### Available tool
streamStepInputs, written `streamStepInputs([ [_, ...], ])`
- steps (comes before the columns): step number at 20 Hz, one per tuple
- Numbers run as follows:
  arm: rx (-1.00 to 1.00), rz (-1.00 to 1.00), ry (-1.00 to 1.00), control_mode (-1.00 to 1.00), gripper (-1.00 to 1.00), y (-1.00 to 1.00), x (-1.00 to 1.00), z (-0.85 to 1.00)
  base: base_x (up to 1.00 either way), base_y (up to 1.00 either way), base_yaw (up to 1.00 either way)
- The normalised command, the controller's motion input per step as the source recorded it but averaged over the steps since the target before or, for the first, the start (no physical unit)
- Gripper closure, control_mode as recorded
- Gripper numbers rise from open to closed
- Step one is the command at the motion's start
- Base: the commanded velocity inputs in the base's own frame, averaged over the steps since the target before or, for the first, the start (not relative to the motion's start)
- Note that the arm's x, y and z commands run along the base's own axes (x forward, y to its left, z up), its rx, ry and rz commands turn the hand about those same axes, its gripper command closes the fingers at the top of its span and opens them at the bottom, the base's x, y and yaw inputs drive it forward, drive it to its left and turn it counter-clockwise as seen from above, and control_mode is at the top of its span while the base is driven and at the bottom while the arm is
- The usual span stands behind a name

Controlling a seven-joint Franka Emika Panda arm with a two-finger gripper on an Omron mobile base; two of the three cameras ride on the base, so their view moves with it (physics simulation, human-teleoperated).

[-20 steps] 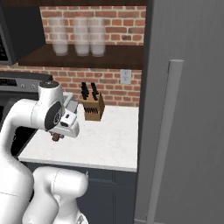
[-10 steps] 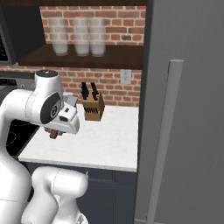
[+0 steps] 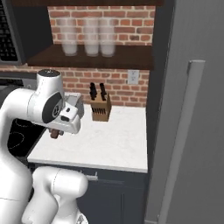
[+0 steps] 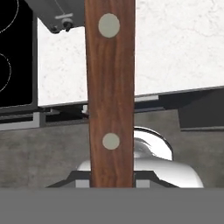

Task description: Put the potato and garlic in the pot. Retrieve the spatula and lightly stir the vegetables in the pot.

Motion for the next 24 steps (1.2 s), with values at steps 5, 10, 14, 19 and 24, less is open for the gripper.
streamStepInputs([
  [5, 0.00, 0.00, 0.00, 1.00, 1.00, 0.00, 0.00, 0.00, -0.02, 1.00, 0.01],
  [10, 0.00, 0.00, 0.00, 1.00, 1.00, 0.00, 0.00, 0.00, -0.21, 1.00, 0.04],
  [14, 0.00, 0.00, 0.00, 1.00, 1.00, 0.00, 0.00, 0.00, -0.15, 1.00, 0.07],
  [19, 0.00, 0.00, 0.00, 1.00, 1.00, 0.00, 0.00, 0.00, -0.01, 1.00, 0.17],
  [24, 0.00, 0.00, 0.00, 1.00, 1.00, 0.00, 0.00, 0.00, 0.00, 1.00, 0.21],
])
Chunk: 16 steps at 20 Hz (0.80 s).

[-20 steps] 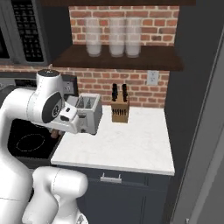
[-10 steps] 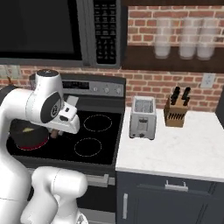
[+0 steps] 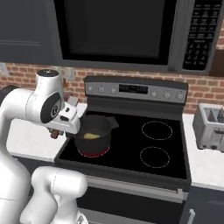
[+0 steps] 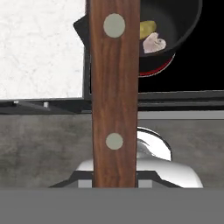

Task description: Put the potato and garlic in the pot. Retrieve the spatula and lightly stir the vegetables in the pot.

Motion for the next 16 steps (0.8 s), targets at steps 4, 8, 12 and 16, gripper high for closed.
streamStepInputs([
  [4, 0.00, 0.00, 0.00, 1.00, 1.00, 0.00, 0.00, 0.00, 0.17, 0.98, 0.10],
  [8, 0.00, 0.00, 0.00, 1.00, 1.00, 0.00, 0.00, 0.00, 0.37, 0.23, -0.01],
  [12, 0.00, 0.00, 0.00, 1.00, 1.00, 0.00, 0.00, 0.00, 0.20, -0.09, -0.11],
  [16, 0.00, 0.00, 0.00, 1.00, 1.00, 0.00, 0.00, 0.00, 0.16, -0.27, -0.17],
])
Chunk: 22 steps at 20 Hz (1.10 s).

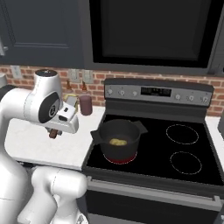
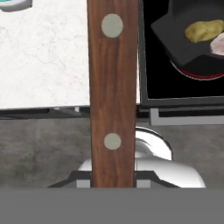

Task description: Put the potato and garlic in the pot. Retrieve the spatula and lightly stir the vegetables in the pot.

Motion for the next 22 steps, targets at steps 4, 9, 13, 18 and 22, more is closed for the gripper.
streamStepInputs([
  [4, 0.00, 0.00, 0.00, 1.00, 1.00, 0.00, 0.00, 0.00, 0.51, -0.02, -0.10],
  [9, 0.00, 0.00, 0.00, -1.00, 1.00, 0.00, 0.00, -0.01, 0.17, 0.00, 0.00],
  [13, 0.07, 0.00, 0.00, -1.00, 1.00, -0.24, 0.00, -0.01, 0.00, 0.00, 0.00],
  [18, 0.32, -0.14, -0.01, -1.00, 1.00, -0.22, 0.15, 0.14, 0.00, 0.00, 0.00],
  [22, 0.83, -0.43, 0.15, -1.00, 1.00, -0.32, 0.03, 0.71, 0.00, 0.00, 0.00],
])
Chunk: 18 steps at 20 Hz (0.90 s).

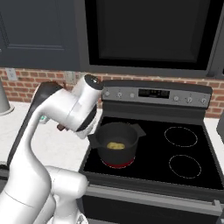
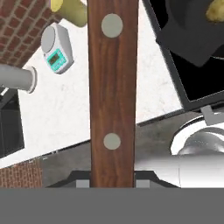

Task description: Put the potato and garlic in the pot. Retrieve the spatula and lightly stir the vegetables in the pot.

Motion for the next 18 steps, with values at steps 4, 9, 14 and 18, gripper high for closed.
streamStepInputs([
  [4, 0.84, -0.45, 0.25, -1.00, 1.00, -0.21, -0.02, 0.69, 0.00, 0.00, 0.00],
  [9, 0.55, -0.33, 0.32, -1.00, 1.00, -0.15, 0.18, 0.40, 0.00, 0.00, 0.00],
  [14, 0.00, 0.00, 0.00, -1.00, 1.00, 0.00, 0.00, 0.00, 0.00, 0.00, 0.00],
  [18, 0.17, 0.00, 0.13, -1.00, 1.00, -0.16, 0.17, 0.02, 0.00, 0.00, 0.00],
])
